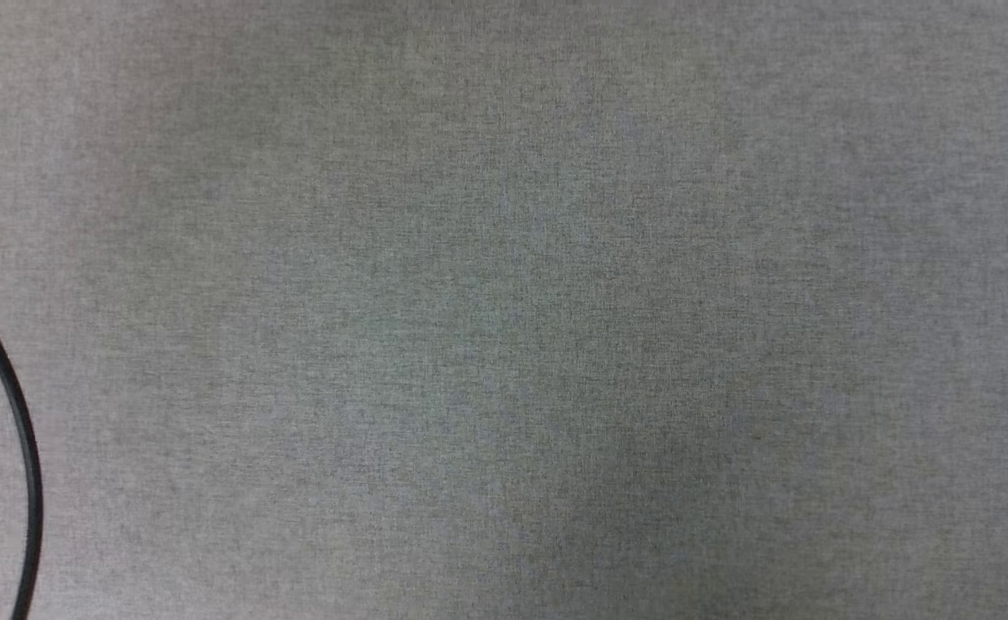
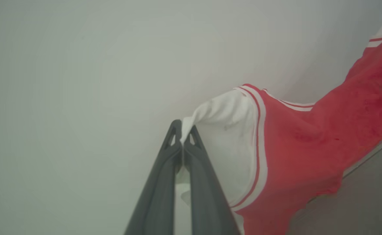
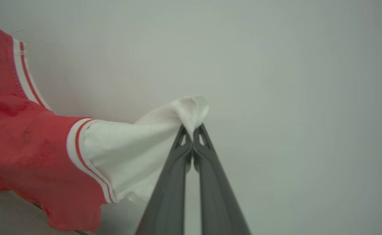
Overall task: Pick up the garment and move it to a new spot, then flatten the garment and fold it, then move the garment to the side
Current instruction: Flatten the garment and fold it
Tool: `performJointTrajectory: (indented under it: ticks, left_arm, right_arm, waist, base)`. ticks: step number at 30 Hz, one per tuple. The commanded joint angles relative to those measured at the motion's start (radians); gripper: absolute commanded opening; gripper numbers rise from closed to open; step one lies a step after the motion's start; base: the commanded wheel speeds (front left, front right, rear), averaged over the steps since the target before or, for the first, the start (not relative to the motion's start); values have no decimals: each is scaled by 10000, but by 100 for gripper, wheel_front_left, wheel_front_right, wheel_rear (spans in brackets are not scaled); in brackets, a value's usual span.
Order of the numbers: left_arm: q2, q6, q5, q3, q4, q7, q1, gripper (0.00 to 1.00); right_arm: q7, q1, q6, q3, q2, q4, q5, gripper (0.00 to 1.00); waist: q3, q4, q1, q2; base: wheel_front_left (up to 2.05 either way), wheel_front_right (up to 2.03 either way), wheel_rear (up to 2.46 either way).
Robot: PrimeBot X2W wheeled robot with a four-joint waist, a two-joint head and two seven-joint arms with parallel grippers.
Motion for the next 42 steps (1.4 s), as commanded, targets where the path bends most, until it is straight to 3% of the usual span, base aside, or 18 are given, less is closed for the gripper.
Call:
performJointTrajectory:
  ticks: [1,10,17,26,34,39,42]
  left_arm:
    - [92,-8,-212,-147,-40,-166,422,0]
    - [645,-5,-1324,-823,-399,-1167,2866,0]
    - [732,83,-1989,-1260,-730,-1917,5559,0]
    - [1045,798,-2764,-1791,-1708,-2635,9239,0]
    - [1866,1560,-3474,-2380,-2941,-2903,12353,0]
    - [2541,2327,-3815,-2623,-3875,-2935,13789,0]
    - [2763,2565,-4024,-2665,-4276,-2927,14290,0]
  right_arm:
    - [-208,458,-9,218,111,172,228,0]
    - [-1294,2691,-9,1469,105,475,1419,0]
    - [-1774,4996,-9,2288,-248,-32,2675,0]
    - [-2376,8183,-9,2997,-993,-952,3981,0]
    - [-2687,11251,-9,3335,-1818,-1585,4901,0]
    - [-2864,12855,-9,3286,-2266,-1819,5207,0]
    - [-2870,13450,-10,3292,-2432,-1945,5284,0]
  waist:
    - [-115,-9,-1,0]
    - [-976,-55,-1,0]
    - [-1995,1,-1,0]
    - [-3238,16,-1,0]
    - [-4366,-35,-1,0]
    - [-4984,-66,-1,0]
    - [-5195,-85,-1,0]
  base:
    - [0,0,0]
    - [0,0,0]
    - [0,0,0]
    - [0,0,0]
    - [0,0,0]
    - [0,0,0]
    - [0,0,0]
